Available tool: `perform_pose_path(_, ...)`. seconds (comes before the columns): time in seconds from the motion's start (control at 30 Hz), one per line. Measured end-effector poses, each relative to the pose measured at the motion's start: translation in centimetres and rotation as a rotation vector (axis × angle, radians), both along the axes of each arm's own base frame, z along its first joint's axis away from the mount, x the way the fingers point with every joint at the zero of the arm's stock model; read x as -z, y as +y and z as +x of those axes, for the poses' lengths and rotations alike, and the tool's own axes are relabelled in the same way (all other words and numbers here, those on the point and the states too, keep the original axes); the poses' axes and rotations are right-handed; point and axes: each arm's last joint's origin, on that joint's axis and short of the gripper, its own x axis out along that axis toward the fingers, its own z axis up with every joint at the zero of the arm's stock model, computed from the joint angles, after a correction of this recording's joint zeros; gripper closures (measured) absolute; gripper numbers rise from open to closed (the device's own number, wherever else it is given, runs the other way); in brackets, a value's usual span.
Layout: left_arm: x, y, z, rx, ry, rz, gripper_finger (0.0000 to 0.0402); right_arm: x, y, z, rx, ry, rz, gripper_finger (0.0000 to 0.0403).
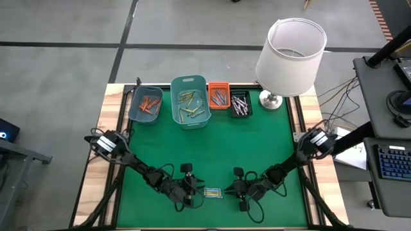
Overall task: Sort crayons
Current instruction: Put the blue crayon into the orange bin
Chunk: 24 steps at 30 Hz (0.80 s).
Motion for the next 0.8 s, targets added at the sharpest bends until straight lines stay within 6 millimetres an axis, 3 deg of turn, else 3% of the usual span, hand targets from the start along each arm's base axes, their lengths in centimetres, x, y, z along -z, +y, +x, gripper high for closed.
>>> perform_pose_path(0.23,0.0,0.2,0.1,-0.018,-0.009,0.013,0.0326,1.1,-0.2,0.6,0.013,-0.007,0.013,0.0367)
perform_pose_path(0.8,-1.1,-0.2,0.5,0.030,-0.027,0.014,0.0326,1.1,-1.9,1.7,0.052,-0.024,-0.014,0.0367)
